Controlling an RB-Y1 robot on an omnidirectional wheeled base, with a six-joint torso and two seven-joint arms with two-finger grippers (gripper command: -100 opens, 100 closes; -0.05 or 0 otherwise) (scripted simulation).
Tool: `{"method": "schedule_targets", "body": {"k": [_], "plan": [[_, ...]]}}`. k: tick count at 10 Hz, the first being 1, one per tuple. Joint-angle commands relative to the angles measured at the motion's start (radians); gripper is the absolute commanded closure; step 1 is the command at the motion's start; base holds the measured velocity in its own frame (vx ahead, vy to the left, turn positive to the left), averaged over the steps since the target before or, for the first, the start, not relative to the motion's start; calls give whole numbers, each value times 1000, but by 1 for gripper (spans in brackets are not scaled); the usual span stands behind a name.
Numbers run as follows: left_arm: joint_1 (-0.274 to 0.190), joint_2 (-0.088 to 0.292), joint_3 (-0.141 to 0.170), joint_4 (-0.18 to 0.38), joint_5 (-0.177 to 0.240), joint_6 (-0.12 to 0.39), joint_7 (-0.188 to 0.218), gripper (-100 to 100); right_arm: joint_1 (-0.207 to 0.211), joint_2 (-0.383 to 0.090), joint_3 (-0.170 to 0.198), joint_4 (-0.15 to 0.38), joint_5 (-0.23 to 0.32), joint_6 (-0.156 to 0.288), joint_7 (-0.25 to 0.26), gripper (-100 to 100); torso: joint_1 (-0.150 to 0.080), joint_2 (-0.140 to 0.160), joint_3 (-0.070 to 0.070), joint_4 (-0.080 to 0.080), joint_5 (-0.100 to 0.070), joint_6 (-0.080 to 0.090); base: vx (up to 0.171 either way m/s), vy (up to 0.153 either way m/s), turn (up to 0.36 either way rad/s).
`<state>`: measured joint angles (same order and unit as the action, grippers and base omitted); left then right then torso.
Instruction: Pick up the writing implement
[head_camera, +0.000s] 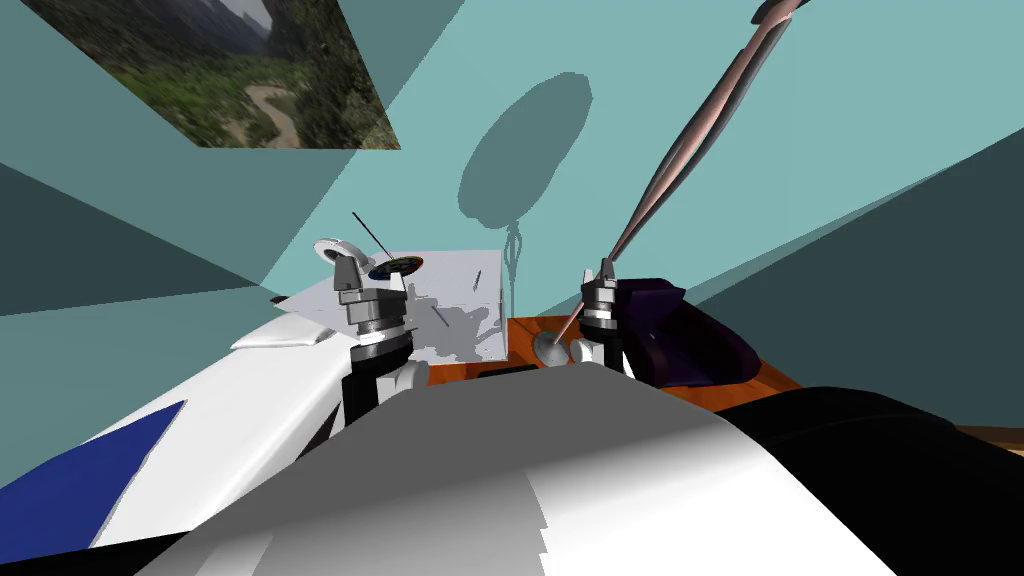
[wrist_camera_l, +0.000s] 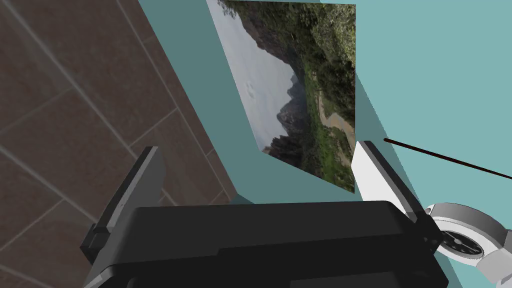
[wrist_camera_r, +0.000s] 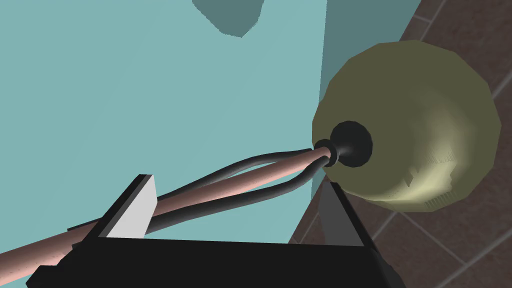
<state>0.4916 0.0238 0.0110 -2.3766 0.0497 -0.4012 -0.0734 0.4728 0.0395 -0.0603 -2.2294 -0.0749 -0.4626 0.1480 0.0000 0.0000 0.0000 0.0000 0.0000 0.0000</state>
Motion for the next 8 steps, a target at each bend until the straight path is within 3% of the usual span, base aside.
{"method": "schedule_targets", "body": {"k": [1,3,7,8], "plan": [[16,42,26,-7,-18,-16,-15,-100,0,0,0,0,0,0,0,0,0,0,0,0,0,0,-26,54,15],[39,78,64,-17,-45,-40,-38,-100,0,0,0,0,0,0,0,0,6,3,2,1,1,0,-54,100,-5],[114,140,173,-41,-140,-118,-113,-100,0,0,0,0,0,0,0,0,10,4,3,1,2,0,-62,136,-45],[114,140,183,-41,-140,-118,-113,-100,0,0,0,0,0,0,0,0,11,6,3,1,2,0,-60,94,-27]]}}
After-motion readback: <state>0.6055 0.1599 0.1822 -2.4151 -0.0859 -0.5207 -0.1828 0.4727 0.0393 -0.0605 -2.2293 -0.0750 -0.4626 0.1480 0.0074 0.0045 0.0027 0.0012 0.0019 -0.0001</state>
